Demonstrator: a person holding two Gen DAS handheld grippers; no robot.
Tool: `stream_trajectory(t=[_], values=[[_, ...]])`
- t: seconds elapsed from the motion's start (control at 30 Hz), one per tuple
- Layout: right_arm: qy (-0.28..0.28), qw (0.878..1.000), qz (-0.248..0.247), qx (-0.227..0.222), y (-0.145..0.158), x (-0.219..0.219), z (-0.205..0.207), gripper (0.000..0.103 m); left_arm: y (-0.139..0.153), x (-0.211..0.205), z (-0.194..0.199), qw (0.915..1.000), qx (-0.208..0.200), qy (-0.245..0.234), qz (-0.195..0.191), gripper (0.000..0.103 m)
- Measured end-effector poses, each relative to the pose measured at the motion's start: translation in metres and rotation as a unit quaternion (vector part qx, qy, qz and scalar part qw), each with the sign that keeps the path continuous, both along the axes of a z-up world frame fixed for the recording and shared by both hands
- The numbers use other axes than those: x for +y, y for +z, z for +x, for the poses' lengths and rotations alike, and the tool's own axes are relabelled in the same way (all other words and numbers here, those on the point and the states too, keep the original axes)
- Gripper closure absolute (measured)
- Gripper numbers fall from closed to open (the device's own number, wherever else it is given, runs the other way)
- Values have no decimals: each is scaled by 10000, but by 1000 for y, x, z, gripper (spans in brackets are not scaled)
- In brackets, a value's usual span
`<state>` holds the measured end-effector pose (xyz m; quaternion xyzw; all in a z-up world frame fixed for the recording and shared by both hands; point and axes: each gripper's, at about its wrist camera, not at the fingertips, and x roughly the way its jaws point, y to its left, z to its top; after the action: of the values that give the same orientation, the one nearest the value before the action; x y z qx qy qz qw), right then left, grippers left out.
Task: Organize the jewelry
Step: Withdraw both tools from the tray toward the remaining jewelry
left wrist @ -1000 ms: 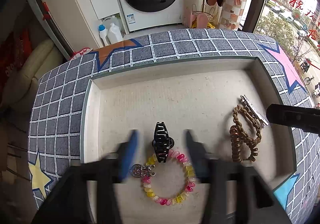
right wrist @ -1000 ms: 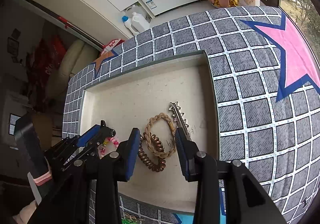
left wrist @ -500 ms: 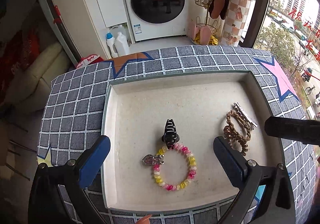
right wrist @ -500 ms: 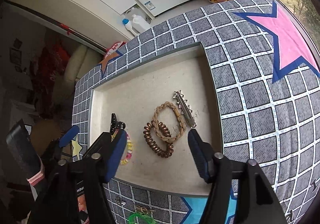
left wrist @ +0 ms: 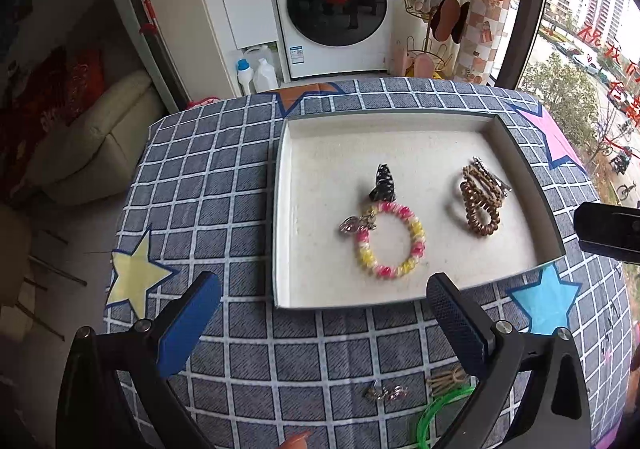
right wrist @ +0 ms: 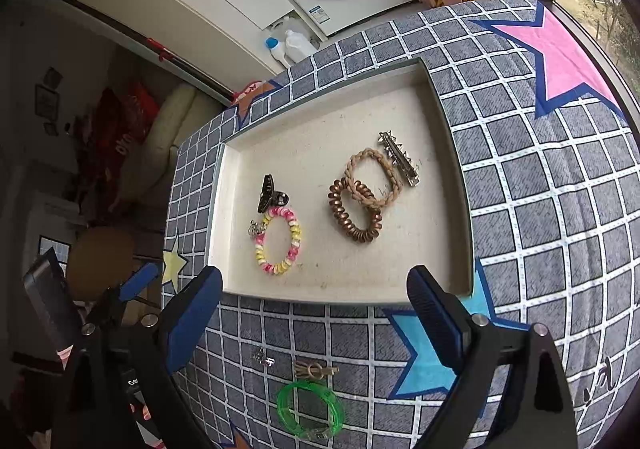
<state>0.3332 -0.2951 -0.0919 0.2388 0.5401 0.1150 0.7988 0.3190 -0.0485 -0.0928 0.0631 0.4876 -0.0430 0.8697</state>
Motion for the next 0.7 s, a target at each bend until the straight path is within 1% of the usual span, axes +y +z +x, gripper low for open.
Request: stream_trajectory(t=[0.13,0.2,0.3,0.4,0.57,0.7], values=[[-55,10000,42,-8,1,6,-18,0,-6,15,-20,9998,144,59,-117,0],[6,10000,55,60,-1,10,-28,0,-11,20,-29,9996,242,37,-131,0],[138,9997,-84,189,-3,15,-40,0,-20,24,-41,9988,442,-90,-172,0],[217,9990,-120,359,-7,16,-54,0,-30,26,-53,9977,619,-175,-199,0],[285,9964,-417,681,-21,20,-75,0,-50,29,-66,9952,928,-193,-233,0],[378,9929,-689,892,-33,26,-91,0,-64,29,-73,9935,1089,-245,-209,0]])
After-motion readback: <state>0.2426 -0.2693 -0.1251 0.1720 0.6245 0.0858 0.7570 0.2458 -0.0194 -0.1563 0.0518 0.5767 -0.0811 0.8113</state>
